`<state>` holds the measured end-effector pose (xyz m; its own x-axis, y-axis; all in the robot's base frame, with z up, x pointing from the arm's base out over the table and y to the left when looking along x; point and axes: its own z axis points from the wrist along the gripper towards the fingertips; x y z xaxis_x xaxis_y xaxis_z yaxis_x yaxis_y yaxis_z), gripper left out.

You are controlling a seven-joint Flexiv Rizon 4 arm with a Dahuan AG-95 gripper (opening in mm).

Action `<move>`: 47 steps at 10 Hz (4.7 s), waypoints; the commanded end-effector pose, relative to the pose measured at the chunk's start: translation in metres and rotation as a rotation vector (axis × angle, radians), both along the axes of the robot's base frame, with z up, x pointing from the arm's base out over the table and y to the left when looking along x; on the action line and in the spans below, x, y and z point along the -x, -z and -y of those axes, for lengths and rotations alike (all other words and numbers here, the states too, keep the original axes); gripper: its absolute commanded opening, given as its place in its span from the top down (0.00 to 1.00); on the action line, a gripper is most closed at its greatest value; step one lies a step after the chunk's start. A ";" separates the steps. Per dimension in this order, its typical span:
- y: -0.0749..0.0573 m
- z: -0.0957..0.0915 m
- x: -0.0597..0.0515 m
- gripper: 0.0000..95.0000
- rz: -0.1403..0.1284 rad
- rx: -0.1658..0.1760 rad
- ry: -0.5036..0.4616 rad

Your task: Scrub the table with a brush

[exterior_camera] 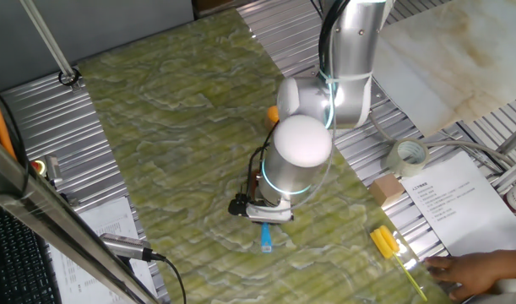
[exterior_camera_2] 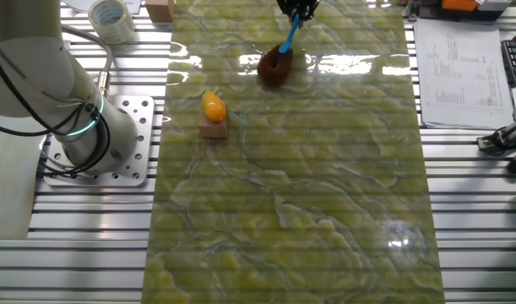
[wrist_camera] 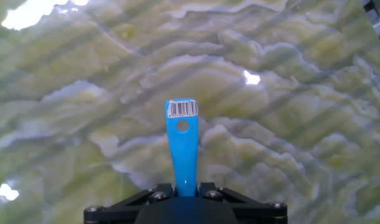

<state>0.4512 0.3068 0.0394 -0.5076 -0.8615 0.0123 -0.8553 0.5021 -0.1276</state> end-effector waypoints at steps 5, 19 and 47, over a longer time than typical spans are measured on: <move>0.000 -0.028 0.013 1.00 0.003 -0.002 0.063; -0.013 -0.071 0.028 1.00 0.016 -0.033 0.201; -0.008 -0.073 0.010 1.00 0.061 -0.099 0.177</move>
<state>0.4411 0.3797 0.0481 -0.6698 -0.7367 -0.0934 -0.7273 0.6762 -0.1177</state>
